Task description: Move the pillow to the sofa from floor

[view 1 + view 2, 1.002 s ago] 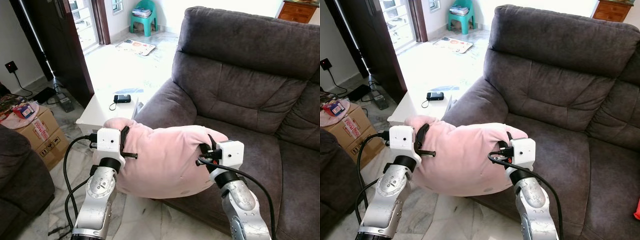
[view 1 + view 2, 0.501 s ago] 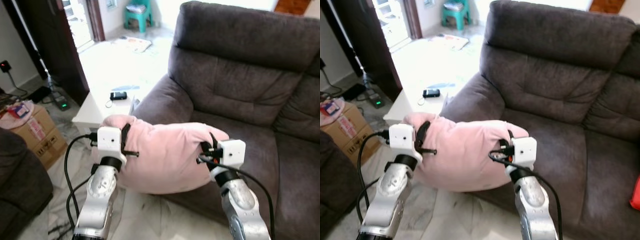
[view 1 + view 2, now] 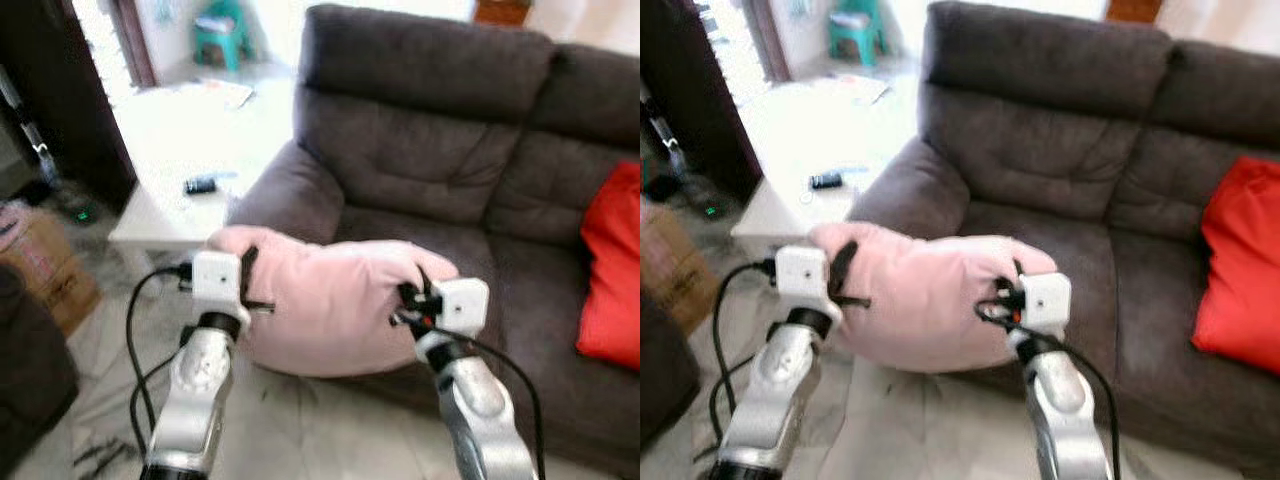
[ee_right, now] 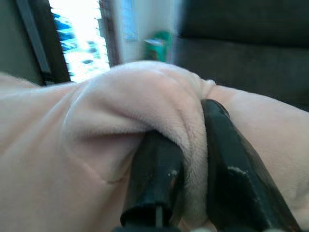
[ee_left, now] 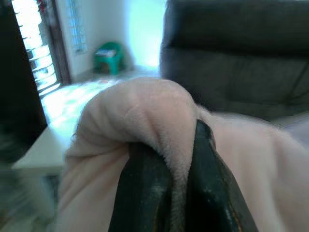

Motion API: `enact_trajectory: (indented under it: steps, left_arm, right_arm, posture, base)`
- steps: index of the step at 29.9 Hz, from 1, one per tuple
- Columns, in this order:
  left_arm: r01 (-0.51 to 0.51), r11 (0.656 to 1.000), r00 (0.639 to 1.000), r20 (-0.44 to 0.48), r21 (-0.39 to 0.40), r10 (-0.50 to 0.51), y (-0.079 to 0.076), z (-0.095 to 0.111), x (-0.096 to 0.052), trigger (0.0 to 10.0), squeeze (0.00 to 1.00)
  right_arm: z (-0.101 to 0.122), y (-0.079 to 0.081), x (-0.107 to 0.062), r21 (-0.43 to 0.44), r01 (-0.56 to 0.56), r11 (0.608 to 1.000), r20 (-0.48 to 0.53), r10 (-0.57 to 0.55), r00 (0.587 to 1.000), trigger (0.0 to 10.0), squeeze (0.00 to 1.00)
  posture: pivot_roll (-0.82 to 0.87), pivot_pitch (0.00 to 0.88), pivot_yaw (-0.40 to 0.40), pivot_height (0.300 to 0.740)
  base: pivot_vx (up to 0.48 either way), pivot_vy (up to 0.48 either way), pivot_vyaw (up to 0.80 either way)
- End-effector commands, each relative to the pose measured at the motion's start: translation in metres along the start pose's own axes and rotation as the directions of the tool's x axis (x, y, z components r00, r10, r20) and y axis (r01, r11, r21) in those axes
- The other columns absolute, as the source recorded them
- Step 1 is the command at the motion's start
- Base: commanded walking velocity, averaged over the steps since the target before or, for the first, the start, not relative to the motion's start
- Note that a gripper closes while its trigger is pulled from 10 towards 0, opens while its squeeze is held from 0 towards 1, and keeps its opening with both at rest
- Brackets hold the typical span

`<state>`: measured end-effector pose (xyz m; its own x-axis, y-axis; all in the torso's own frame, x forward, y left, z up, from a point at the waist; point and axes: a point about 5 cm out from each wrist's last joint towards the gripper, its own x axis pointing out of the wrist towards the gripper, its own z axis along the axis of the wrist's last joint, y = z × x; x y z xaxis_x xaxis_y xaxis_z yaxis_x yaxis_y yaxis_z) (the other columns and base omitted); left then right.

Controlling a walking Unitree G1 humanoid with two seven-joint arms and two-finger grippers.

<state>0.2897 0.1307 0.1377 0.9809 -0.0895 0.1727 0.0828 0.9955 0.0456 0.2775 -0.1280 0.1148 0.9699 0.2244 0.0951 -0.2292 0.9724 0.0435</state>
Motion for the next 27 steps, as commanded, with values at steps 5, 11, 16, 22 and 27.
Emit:
enact_trajectory:
  steps: [5,11,16,22,27]
  left_arm:
    - [0.024,1.0,0.999,0.039,0.017,-0.025,-0.0066,0.0069,0.0039,10.0,0.0]
    - [0.01,1.0,0.999,0.043,0.026,-0.011,-0.0007,0.0076,0.0042,10.0,0.0]
    - [0.005,1.0,0.999,0.045,0.028,-0.006,0.0008,0.0075,0.0045,10.0,0.0]
    - [0.002,1.0,0.999,0.05,0.027,-0.003,0.001,0.0083,0.0057,10.0,0.0]
    - [-0.002,1.0,0.999,0.052,0.03,0.0,0.0017,0.0088,0.006,10.0,0.0]
  right_arm:
    - [0.0103,0.0115,0.0062,-0.014,-0.051,0.999,0.049,0.052,0.997,10.0,0.0]
    - [0.0112,0.0144,0.0079,0.0,-0.06,0.998,0.057,0.06,0.997,10.0,0.0]
    - [0.0116,0.0156,0.0089,0.0,-0.063,0.998,0.059,0.063,0.996,10.0,0.0]
    - [0.0123,0.0156,0.0102,-0.005,-0.059,0.998,0.062,0.059,0.996,10.0,0.0]
    - [0.0118,0.0152,0.0103,-0.003,-0.059,0.998,0.06,0.059,0.996,10.0,0.0]
  posture:
    - [-0.02,0.0,-0.05,0.74]
    - [-0.01,0.0,-0.052,0.74]
    - [-0.01,0.0,-0.053,0.74]
    - [-0.02,0.0,-0.051,0.74]
    - [-0.01,0.0,-0.051,0.74]
  base:
    - [0.0,0.0,-0.48]
    - [0.0,0.0,-0.8]
    - [0.0,0.0,-0.8]
    - [0.0,0.0,-0.8]
    - [0.0,0.0,-0.64]
